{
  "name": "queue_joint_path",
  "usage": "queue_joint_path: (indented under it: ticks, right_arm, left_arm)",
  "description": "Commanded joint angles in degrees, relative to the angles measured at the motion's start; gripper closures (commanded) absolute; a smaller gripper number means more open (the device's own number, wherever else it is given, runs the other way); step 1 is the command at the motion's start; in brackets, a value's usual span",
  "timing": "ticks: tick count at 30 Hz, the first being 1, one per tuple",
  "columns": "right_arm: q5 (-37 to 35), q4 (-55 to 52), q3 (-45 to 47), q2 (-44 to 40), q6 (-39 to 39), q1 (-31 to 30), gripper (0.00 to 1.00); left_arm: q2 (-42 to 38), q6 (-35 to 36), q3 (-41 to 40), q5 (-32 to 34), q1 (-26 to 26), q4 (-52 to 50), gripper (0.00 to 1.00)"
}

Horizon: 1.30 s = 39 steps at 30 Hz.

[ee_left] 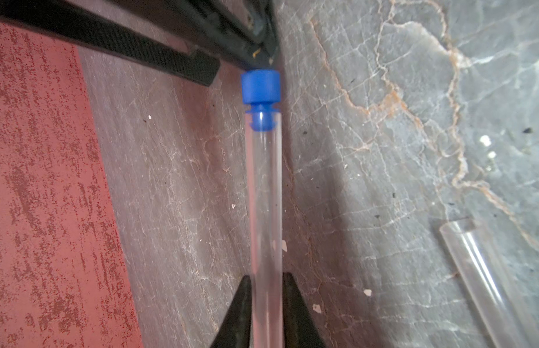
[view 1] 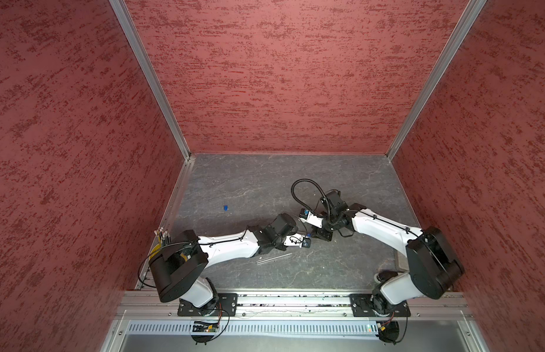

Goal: Insert stoppers into test tubes
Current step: Insert the stopper into the test tube.

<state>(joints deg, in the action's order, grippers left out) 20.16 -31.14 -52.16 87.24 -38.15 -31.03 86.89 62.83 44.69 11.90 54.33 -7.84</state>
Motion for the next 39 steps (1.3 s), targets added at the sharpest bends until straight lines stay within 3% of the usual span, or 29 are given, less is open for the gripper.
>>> queue_joint_path:
  ticks: [1, 12, 39]
  right_arm:
    - [0.63, 0.81, -1.3, 0.26, 0.06, 0.26, 0.59]
    - [-2.76, -0.12, -0.28, -0.59, -1.22, 0.19, 0.55]
    - [1.26, 1.43, -2.11, 1.22, 0.62, 0.2, 0.55]
  left_arm:
    - [-0.8, -0.42, -0.34, -1.07, 0.21, 0.2, 0.81]
    - [-2.08, -1.07, -1.29, -1.75, -1.79, -0.47, 0.81]
    - [-1.09, -2.27, 0.02, -2.94, -1.11, -0.15, 0.8]
